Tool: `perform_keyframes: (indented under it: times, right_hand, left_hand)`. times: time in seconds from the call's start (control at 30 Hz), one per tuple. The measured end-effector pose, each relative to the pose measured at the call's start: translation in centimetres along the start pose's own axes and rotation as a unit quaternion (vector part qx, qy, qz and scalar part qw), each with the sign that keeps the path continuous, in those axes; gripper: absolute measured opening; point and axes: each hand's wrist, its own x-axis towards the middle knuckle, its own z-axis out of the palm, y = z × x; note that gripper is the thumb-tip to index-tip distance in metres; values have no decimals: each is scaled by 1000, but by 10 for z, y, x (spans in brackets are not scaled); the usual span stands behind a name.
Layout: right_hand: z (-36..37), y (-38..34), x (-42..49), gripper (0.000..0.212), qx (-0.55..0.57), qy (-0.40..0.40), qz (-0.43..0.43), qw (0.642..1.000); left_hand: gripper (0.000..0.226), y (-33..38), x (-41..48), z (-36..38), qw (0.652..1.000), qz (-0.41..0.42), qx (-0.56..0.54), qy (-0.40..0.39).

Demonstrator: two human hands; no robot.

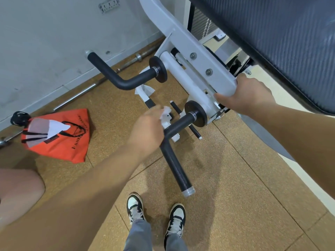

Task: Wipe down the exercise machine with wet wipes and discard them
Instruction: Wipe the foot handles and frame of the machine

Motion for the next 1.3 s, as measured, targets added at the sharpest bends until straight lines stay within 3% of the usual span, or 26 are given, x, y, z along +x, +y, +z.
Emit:
perform_keyframes:
  times: [0.1,0.23,0.3,0.37,0.43,0.5,0.6,0.67,0.8,0.87,0.93,1.0,1.07,1.13,1.2,1.3]
  right_hand:
    - [1,1,1,67,3,5,1,1000]
    - [2,2,2,68,1,6,-6,1000]
    - [2,2,2,68,4,9,-8,1000]
    - [2,2,3,67,6,12,-10,1000]
    - [2,2,3,66,8,11,-11,1000]
    - [2,2,2,66,7,10,-13,1000]
    - [2,2,3,65,8,11,-11,1000]
    - [3,2,3,64,11,9,-14,1000]
    - [4,2,4,65,12,10,-15,1000]
    - [5,4,4,65,15,10,-11,1000]
    - [5,4,4,65,15,11,-6,1000]
    - [3,2,4,65,17,11,-9,1000]
    - [4,3,3,64,22,11,-10,1000]
    - [4,4,4,64,21,9,-9,1000]
    - [4,3,4,64,13,8,-13,1000]
    - [4,3,4,65,16,10,-14,1000]
  left_hand:
    - [59,9,0,20,989,64,75,-109]
    - [79,-3,-26,17,990,55,80,-102]
    - [75,-6,-40,11,982,38,148,-114]
    - [47,-6,-35,4,982,-3,156,-106]
    - [18,-5,-13,-2,989,-32,136,-42]
    - [33,-1,4,2,994,-13,109,6]
    - [58,9,-7,26,996,20,62,-55]
    - [58,2,-20,33,997,27,42,-56]
    - [58,-15,-35,19,992,51,102,-59]
    - [57,-10,-41,17,991,25,116,-61]
    - [41,-1,-34,20,993,-11,107,-55]
    - [25,3,-18,23,996,-62,56,-24]
    - [27,9,-14,26,995,-102,-21,-8]
    - [40,7,-25,24,997,-71,-39,-7]
    - [53,-5,-45,15,999,-21,16,-33]
    - [47,-28,-73,-5,989,-7,89,-114]
